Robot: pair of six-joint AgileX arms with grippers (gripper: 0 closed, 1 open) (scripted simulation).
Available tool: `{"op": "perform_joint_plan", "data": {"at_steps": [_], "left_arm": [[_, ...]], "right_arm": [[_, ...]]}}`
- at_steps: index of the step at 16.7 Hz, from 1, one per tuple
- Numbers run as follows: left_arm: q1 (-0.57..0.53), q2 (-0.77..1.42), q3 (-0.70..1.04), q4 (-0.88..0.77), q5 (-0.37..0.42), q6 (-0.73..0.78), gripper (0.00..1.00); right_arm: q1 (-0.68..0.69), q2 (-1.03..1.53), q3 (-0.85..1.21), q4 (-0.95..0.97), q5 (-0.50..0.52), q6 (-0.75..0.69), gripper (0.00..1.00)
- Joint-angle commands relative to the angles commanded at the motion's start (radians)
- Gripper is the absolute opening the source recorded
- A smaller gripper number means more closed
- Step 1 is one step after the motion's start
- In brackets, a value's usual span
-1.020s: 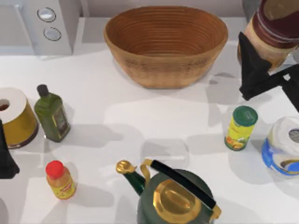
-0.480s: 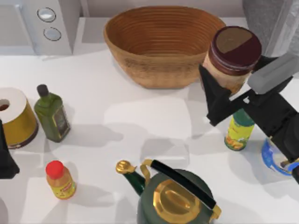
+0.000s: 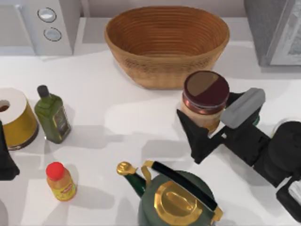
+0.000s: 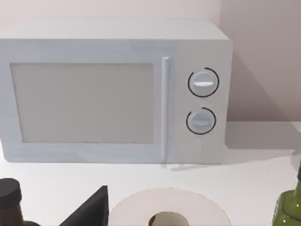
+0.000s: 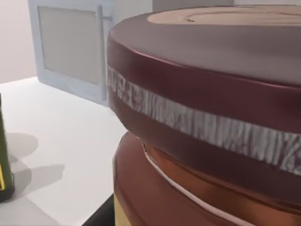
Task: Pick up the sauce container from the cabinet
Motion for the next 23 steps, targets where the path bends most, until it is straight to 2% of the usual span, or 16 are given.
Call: {"op": "perform_joint_plan", "data": {"at_steps": [9,18,23], "left_arm": [[0.0,0.0,0.0,0.0,0.0,0.0,1.0],[0.0,0.0,0.0,0.0,0.0,0.0,1.0],[0.0,0.0,0.0,0.0,0.0,0.0,1.0]], "right_arm": [[0.003,0.018,-0.002,0.004,-0.006,-0.002,0.0],[0.063,0.154,0.196,-0.029,0.012,-0.008,0.0],[0.047,0.223,0.25,-0.053,0.035,-0.005,0.0]]}}
